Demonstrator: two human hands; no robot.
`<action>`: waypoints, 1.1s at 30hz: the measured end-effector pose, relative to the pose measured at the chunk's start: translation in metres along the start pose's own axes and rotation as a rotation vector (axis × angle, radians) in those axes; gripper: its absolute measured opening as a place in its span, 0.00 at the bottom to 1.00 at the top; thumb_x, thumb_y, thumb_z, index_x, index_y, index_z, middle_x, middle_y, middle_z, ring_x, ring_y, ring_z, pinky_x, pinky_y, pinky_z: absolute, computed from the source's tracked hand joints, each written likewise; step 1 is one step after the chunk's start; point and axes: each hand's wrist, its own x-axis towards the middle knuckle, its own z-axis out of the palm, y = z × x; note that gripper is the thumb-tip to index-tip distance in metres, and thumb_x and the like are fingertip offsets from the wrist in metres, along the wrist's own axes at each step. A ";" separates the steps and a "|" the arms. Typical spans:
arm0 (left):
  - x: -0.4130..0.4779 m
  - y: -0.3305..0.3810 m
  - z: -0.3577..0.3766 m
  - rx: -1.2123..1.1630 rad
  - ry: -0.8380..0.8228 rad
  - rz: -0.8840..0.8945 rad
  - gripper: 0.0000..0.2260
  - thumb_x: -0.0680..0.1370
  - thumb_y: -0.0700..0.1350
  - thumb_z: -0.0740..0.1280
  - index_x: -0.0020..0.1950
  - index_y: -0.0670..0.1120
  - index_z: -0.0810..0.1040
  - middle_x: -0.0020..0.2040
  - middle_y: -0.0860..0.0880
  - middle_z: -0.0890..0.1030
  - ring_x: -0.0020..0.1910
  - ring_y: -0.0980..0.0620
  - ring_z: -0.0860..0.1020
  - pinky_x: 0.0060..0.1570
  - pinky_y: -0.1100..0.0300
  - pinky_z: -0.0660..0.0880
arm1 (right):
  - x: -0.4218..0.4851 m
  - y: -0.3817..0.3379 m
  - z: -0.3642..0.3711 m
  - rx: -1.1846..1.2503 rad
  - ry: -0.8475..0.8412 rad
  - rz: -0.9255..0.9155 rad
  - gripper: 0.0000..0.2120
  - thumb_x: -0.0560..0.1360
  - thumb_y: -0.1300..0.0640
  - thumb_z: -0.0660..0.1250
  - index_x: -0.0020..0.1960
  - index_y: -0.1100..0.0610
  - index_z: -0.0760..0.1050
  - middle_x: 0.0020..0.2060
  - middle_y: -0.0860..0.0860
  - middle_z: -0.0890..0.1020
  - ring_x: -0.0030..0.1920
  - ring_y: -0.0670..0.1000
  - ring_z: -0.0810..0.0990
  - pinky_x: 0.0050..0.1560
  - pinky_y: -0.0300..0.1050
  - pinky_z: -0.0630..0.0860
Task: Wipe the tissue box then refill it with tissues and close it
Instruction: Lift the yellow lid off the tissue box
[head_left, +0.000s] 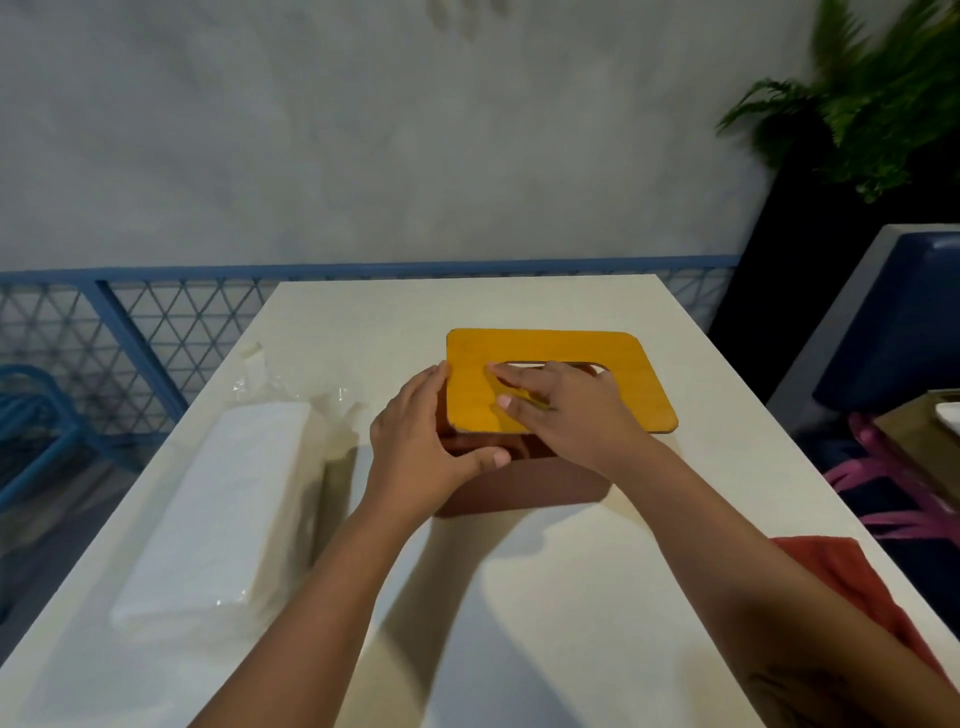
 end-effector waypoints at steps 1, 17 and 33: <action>0.001 0.007 0.003 0.000 0.010 0.013 0.48 0.59 0.67 0.69 0.74 0.51 0.59 0.73 0.51 0.64 0.72 0.50 0.63 0.70 0.47 0.61 | -0.002 0.006 -0.005 0.013 0.005 0.016 0.21 0.79 0.39 0.51 0.72 0.36 0.60 0.61 0.49 0.75 0.64 0.52 0.71 0.66 0.56 0.59; 0.012 0.142 0.131 0.031 -0.057 0.378 0.23 0.74 0.43 0.64 0.69 0.43 0.70 0.69 0.44 0.70 0.67 0.45 0.69 0.67 0.53 0.64 | -0.049 0.179 -0.031 0.061 0.058 0.181 0.17 0.79 0.44 0.54 0.67 0.37 0.69 0.44 0.48 0.74 0.54 0.51 0.75 0.60 0.53 0.62; 0.007 0.134 0.226 0.196 -0.334 0.017 0.21 0.77 0.37 0.59 0.71 0.45 0.65 0.69 0.45 0.65 0.67 0.45 0.66 0.64 0.54 0.67 | -0.060 0.241 0.038 -0.037 -0.049 0.022 0.25 0.70 0.44 0.48 0.57 0.43 0.79 0.41 0.53 0.77 0.48 0.57 0.77 0.49 0.53 0.66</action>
